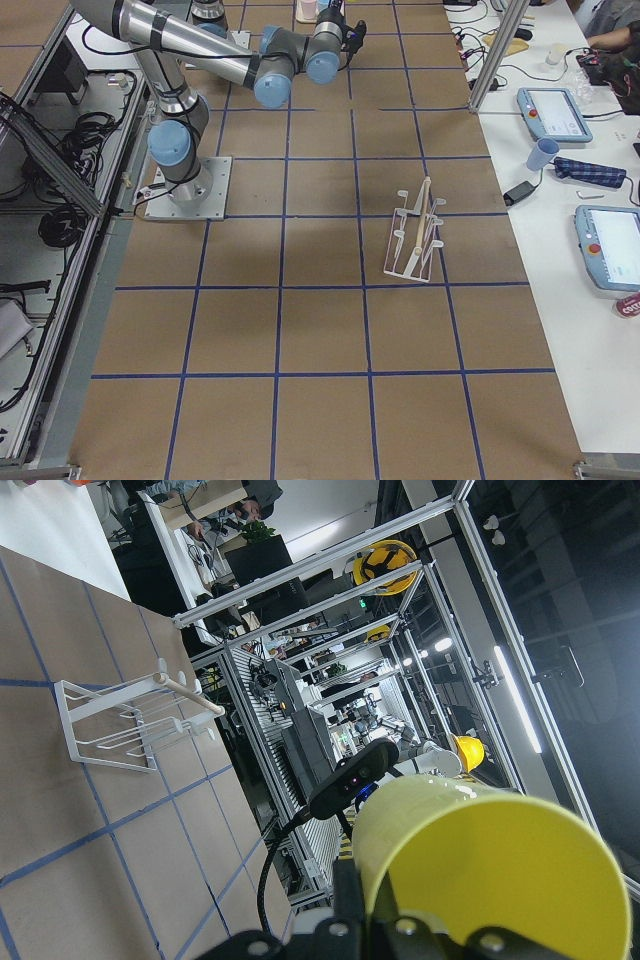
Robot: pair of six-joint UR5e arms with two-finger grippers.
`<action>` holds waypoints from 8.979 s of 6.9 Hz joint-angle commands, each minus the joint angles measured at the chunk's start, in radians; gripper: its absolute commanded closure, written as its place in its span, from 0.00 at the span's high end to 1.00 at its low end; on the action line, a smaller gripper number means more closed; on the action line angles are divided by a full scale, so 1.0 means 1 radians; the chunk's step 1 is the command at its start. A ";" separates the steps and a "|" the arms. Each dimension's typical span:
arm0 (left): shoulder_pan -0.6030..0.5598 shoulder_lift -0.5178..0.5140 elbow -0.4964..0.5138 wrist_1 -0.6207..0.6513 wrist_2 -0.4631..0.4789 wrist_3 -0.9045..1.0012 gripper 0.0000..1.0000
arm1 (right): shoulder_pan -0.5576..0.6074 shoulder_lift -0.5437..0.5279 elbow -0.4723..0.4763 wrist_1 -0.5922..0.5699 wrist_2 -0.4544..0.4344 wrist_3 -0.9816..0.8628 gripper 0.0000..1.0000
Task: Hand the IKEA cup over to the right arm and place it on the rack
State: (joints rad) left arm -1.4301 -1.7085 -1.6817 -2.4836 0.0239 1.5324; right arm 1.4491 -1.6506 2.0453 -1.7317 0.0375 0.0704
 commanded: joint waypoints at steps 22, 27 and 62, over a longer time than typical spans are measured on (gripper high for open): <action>0.043 0.061 0.126 -0.166 0.207 -0.357 1.00 | -0.074 0.061 -0.120 -0.058 0.016 0.238 0.43; 0.045 0.069 0.243 0.165 0.629 -0.871 1.00 | -0.130 0.003 -0.167 -0.060 -0.489 0.243 0.43; -0.142 0.145 0.148 0.925 1.556 -1.609 1.00 | -0.306 0.411 -0.433 -0.394 -1.525 -0.736 0.41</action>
State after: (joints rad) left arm -1.5723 -1.5630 -1.5346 -1.5584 1.5800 -0.0767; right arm 1.1428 -1.2559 1.6134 -2.1253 -1.4867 -0.6639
